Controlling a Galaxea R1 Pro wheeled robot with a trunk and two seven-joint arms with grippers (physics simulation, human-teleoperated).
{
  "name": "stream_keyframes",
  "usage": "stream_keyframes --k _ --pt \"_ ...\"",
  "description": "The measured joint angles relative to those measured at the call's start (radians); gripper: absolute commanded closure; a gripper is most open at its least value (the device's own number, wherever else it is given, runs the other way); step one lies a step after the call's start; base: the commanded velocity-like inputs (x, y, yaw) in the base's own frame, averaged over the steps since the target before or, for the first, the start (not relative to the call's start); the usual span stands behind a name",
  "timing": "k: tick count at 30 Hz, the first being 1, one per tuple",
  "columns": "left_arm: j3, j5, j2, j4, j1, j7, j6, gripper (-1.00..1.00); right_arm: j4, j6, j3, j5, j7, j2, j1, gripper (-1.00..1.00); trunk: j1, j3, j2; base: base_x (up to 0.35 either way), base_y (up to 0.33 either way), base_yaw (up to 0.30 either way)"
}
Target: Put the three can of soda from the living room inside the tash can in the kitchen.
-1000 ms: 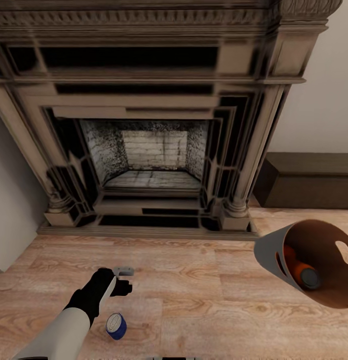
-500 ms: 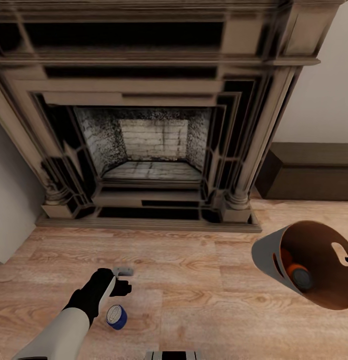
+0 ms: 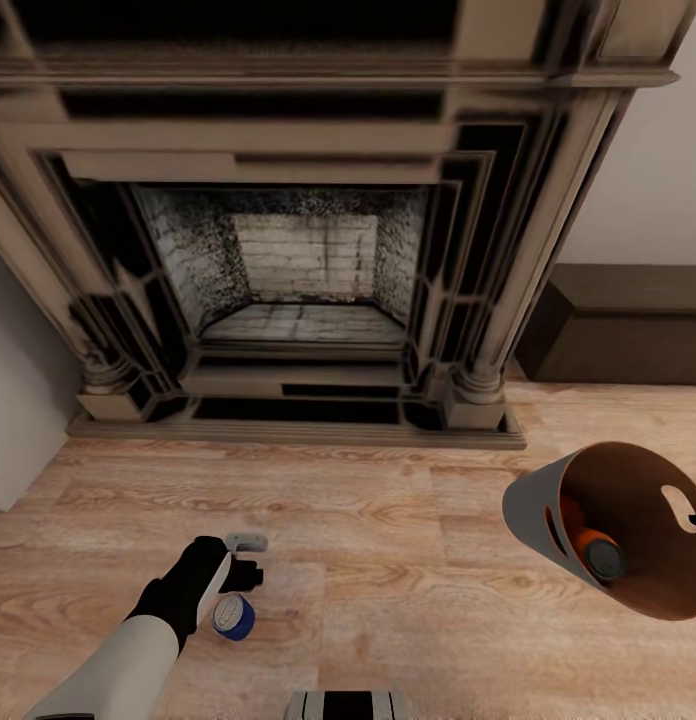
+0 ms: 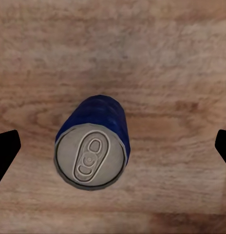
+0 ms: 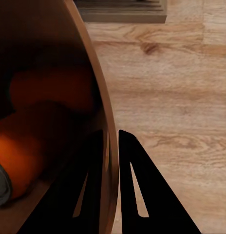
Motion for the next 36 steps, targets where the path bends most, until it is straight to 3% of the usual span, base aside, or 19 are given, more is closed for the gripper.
stream_keyframes --k 7,27,36 --pt "-0.001 0.000 0.001 0.000 0.000 -0.003 -0.001 -1.00 0.000 -0.001 0.000 0.001 -0.001 0.001 0.000 1.00 0.003 -0.027 -0.002 0.000 0.000 0.000" --pt "-0.004 0.003 0.002 -0.002 0.000 -0.007 -0.002 -1.00 0.000 -0.001 0.001 -0.001 -0.001 0.001 0.000 1.00 0.003 -0.027 -0.002 0.000 0.051 0.000" --pt "-0.004 0.003 0.001 0.000 0.000 -0.008 -0.002 -1.00 0.000 -0.002 0.002 0.002 -0.002 0.000 0.000 1.00 0.007 -0.062 -0.004 0.000 0.001 0.000"
